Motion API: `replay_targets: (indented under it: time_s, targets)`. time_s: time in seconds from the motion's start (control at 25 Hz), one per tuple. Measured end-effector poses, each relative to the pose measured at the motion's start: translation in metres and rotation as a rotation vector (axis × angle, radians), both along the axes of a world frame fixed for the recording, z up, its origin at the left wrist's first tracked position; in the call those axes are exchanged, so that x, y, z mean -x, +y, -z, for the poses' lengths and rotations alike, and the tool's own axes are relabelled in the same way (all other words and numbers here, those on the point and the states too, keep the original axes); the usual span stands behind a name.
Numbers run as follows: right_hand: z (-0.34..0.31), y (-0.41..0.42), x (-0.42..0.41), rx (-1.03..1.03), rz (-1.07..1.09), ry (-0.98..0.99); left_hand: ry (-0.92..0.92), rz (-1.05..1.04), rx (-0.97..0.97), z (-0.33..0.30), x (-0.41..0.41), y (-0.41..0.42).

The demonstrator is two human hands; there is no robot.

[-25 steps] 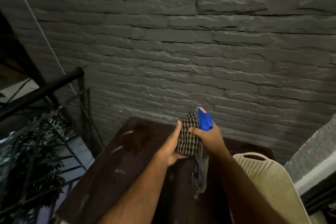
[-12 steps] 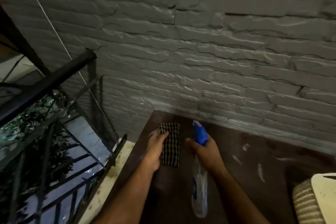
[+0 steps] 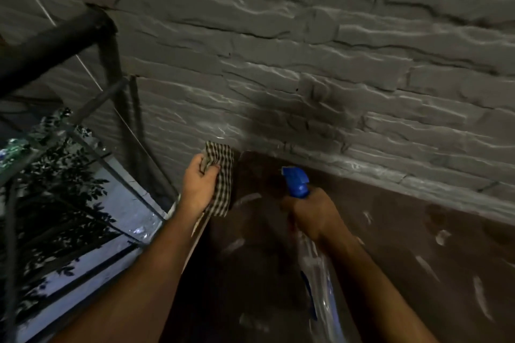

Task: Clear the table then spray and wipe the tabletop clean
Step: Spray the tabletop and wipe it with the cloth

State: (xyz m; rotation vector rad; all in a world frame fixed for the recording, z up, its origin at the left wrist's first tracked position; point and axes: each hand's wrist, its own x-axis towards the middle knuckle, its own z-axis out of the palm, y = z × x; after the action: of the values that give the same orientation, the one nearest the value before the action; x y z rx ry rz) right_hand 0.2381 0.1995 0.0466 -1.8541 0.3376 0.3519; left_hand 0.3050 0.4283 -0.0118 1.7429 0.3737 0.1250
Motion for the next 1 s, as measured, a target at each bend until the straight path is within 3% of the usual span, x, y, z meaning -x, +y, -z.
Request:
replay_targets:
  time_s: [0.24,0.48,0.76,1.0]
  targets:
    - [-0.006,-0.008,-0.015,0.109,-0.038,-0.039,-0.054,-0.001,0.025,0.003,-0.02,-0.002]
    - [-0.021,-0.037,0.0,0.18,0.0,0.066,-0.04,-0.012,0.042,0.001,-0.021,-0.002]
    - [-0.013,-0.003,0.011,0.083,-0.154,0.128,-0.048,0.071,-0.03,0.006,-0.023,-0.014]
    - [-0.012,-0.002,0.017,0.035,-0.158,0.222,-0.001,0.05,-0.27,0.017,-0.029,-0.011]
